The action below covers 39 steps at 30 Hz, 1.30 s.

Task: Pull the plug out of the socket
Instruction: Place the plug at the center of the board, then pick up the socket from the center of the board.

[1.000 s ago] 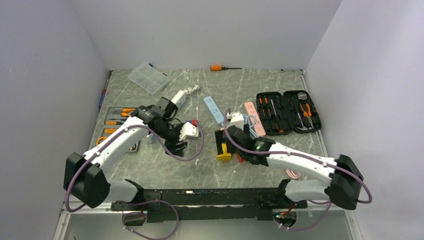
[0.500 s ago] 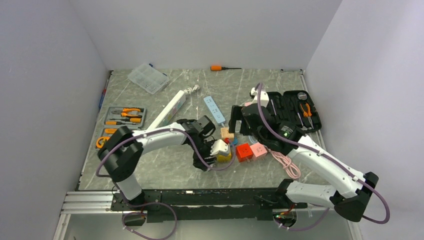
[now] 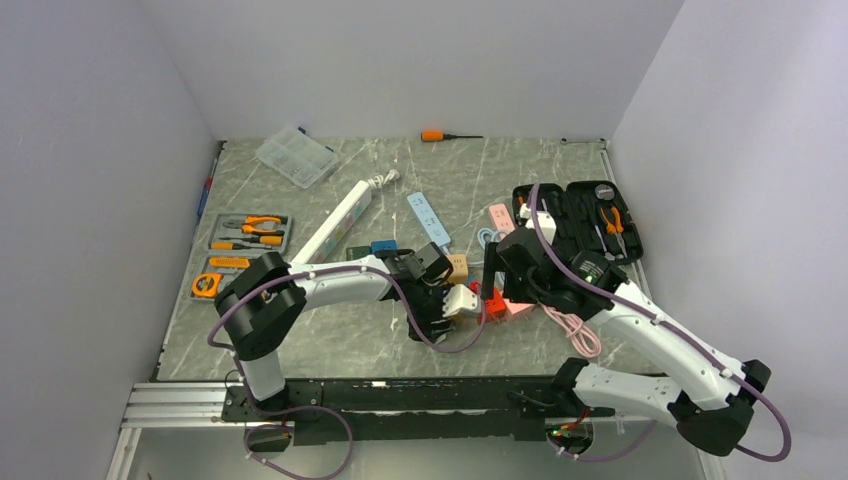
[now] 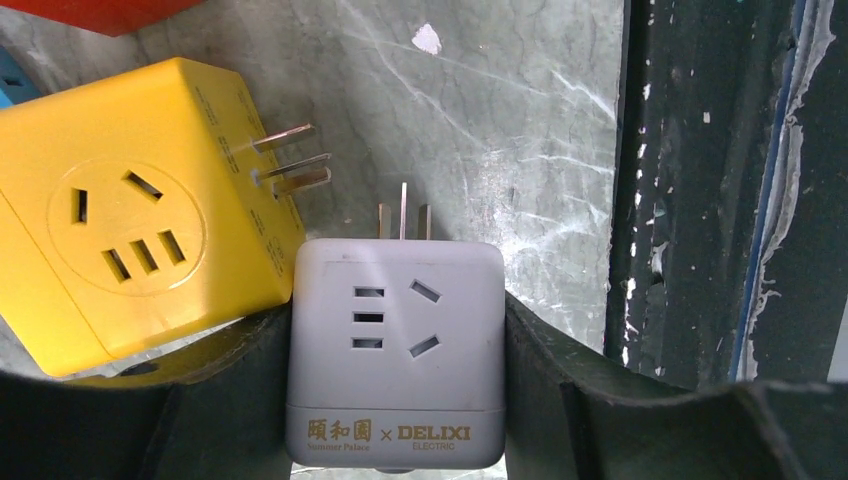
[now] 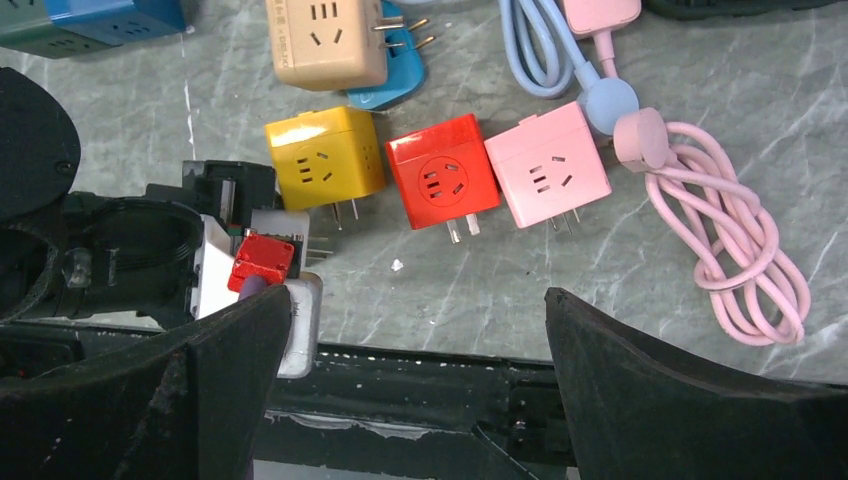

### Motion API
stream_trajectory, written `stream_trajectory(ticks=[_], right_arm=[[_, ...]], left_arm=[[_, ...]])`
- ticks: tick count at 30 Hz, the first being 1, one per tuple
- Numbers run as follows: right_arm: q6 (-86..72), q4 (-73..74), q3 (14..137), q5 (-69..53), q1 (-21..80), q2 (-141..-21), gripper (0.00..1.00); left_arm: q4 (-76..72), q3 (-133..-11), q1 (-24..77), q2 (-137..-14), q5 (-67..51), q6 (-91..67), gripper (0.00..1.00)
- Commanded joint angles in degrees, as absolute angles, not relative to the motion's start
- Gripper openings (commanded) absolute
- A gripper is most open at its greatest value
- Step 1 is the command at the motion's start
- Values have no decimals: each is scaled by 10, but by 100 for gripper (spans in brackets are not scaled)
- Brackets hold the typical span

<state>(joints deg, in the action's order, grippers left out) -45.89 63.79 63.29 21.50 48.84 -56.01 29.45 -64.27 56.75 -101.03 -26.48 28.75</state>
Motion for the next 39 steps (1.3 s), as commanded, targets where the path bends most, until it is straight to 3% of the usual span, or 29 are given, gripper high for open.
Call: stream_trajectory(ticks=[1, 6, 7, 8, 9, 17, 22, 26, 33, 39], right_arm=[[-463, 652, 656, 208, 490, -578, 100], [-457, 639, 668, 216, 487, -581, 100], [-454, 636, 671, 217, 485, -579, 100], [-451, 633, 674, 218, 483, -578, 100], [-449, 632, 678, 219, 481, -578, 100], [-434, 626, 714, 220, 460, -585, 100], [-427, 611, 738, 199, 438, -588, 100], [-414, 595, 768, 130, 395, -606, 100], [-342, 490, 765, 37, 379, -702, 100], [-263, 262, 767, -55, 383, -839, 100]], left_arm=[[246, -654, 580, -1022, -248, 242, 21], [265, -648, 583, -1005, -290, 229, 60], [271, -643, 583, -998, -301, 229, 71], [280, -639, 582, -990, -312, 232, 94], [288, -635, 582, -979, -317, 235, 99], [431, -699, 527, -917, -388, 265, 99], [566, -791, 429, -893, -465, 315, 99], [652, -844, 334, -884, -456, 347, 99], [614, -844, 136, -853, -451, 338, 99], [591, -833, 85, -887, -397, 329, 99]])
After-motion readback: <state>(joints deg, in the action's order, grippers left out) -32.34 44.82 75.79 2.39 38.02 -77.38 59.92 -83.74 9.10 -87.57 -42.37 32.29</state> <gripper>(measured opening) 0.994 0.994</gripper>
